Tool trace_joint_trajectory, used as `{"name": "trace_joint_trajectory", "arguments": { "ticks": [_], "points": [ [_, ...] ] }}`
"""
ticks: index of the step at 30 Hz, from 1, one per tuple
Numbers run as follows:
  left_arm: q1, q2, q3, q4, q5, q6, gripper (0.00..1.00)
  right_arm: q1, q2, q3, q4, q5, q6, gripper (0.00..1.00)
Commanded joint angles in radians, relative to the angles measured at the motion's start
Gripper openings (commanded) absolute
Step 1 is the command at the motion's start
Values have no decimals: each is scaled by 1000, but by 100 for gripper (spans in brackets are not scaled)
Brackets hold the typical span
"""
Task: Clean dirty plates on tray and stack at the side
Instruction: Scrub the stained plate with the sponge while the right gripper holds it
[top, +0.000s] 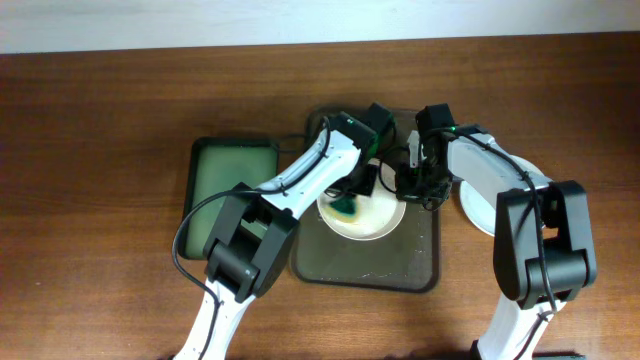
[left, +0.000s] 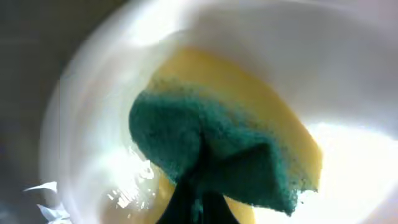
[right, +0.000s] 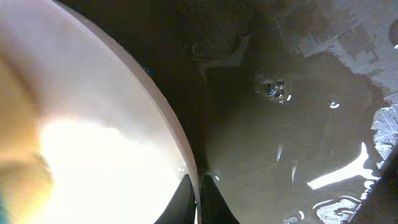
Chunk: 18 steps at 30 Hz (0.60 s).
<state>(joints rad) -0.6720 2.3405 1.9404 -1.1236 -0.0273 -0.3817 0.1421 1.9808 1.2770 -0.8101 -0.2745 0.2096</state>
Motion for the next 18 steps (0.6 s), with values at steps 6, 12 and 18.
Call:
{"name": "trace_joint_trajectory", "arguments": {
  "ticks": [6,12,18],
  "points": [
    [105,48,29,4,-61,27,0,15,36,-11,7,17,8,4],
    [5,71,26,109,467,89,0,15,36,-11,6,17,8,4],
    [-66,72,26,117,477,88,0,15,36,-11,3,17,8,4]
  ]
}}
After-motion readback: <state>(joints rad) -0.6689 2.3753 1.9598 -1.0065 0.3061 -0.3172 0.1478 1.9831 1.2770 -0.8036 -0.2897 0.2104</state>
